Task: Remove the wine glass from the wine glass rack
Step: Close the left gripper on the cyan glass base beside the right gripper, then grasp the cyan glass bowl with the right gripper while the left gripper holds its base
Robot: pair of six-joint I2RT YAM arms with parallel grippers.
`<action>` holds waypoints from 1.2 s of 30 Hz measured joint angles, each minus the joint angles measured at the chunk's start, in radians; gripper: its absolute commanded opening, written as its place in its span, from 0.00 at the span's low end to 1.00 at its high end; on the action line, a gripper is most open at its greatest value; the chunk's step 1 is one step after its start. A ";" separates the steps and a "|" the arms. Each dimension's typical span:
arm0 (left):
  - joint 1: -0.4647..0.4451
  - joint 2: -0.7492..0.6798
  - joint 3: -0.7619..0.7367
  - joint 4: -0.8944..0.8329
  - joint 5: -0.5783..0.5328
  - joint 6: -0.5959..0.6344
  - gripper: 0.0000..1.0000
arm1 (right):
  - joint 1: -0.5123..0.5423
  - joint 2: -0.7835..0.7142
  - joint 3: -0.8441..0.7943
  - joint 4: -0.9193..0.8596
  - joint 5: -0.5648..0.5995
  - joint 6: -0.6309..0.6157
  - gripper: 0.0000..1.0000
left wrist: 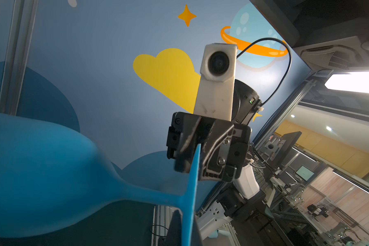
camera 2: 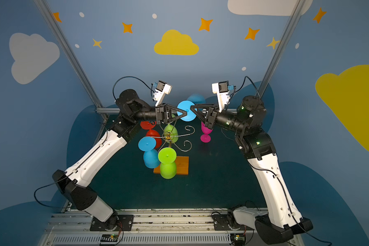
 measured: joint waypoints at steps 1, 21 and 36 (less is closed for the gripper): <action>0.003 0.000 0.014 -0.010 -0.003 -0.012 0.03 | -0.006 -0.010 -0.009 -0.005 0.025 -0.012 0.58; 0.064 0.004 0.136 -0.169 -0.006 -0.207 0.03 | -0.050 -0.188 -0.443 0.328 0.180 -0.586 0.86; 0.064 0.004 0.136 -0.182 0.028 -0.274 0.03 | -0.049 0.028 -0.308 0.436 0.006 -0.764 0.89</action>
